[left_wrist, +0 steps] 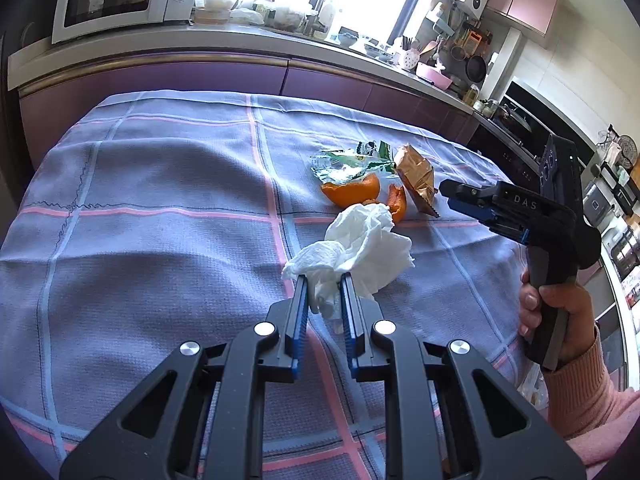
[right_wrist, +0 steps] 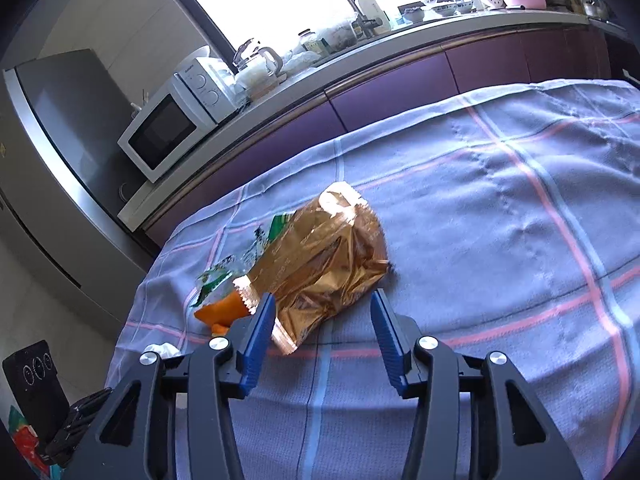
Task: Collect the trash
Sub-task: 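Grasp the white tissue with the left tool while the right grasps the gold wrapper, then carry the tissue and gold wrapper with both tools over the blue bin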
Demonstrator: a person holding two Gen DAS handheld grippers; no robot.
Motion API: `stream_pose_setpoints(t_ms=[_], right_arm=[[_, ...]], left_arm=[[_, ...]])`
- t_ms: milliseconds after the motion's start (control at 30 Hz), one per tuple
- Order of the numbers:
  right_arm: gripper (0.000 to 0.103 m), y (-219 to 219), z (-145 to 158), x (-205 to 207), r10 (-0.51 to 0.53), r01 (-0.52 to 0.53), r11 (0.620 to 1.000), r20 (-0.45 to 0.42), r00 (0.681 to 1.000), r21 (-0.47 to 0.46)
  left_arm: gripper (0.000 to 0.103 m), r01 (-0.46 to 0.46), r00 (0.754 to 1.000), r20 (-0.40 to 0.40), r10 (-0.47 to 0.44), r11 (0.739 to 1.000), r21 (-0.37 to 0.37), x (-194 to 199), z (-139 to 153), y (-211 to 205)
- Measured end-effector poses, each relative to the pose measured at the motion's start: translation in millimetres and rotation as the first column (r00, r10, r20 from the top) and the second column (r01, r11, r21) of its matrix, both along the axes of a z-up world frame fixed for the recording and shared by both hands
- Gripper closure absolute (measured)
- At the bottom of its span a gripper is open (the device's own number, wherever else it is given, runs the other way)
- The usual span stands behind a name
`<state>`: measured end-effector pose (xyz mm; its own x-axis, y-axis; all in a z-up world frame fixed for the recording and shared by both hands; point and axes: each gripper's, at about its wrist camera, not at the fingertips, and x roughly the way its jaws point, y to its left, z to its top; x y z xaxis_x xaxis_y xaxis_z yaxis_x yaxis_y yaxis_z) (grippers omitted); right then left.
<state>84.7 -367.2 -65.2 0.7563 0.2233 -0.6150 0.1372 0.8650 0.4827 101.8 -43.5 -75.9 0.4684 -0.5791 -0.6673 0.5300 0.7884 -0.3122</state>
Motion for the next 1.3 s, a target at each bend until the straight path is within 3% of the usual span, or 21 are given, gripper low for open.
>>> stream_pose_setpoints(t_ms=[67,200,400,500,633,967,1300], right_arm=[[0.043,-9,2,8,-0.017,0.017,1.000,0.001,1.000,-0.013],[0.043,-21,5,31,0.004,-0.003,1.000,0.011,1.000,-0.025],[0.038,-22,-1,64,0.124,-0.124,0.992,-0.032,0.992,-0.002],[0.056,-16,-6,62,0.157,-0.157,0.987,-0.047,0.986,-0.007],[0.064,-13,-3,48,0.169,-0.169,0.986,-0.025,0.985,0.000],[0.068,-1,16,5,0.182,-0.183,0.983,0.052,0.982,0.019],[0.068,43,33,-18,0.257,-0.260,0.965,0.110,0.960,0.018]], left_arm=[[0.087,-0.002,1.000,0.002,0.002,1.000,-0.006,-1,1,1],[0.087,-0.009,1.000,0.003,0.009,1.000,-0.005,0,1,2],[0.087,-0.026,1.000,-0.008,0.026,1.000,-0.006,0,-1,7],[0.087,-0.035,0.999,-0.011,0.035,0.999,-0.006,1,-1,10],[0.087,-0.042,0.999,-0.018,0.042,0.999,-0.013,1,-1,14],[0.087,-0.057,0.998,-0.006,0.057,0.998,-0.033,-3,4,24],[0.087,-0.096,0.995,0.033,0.097,0.995,-0.035,-21,17,47]])
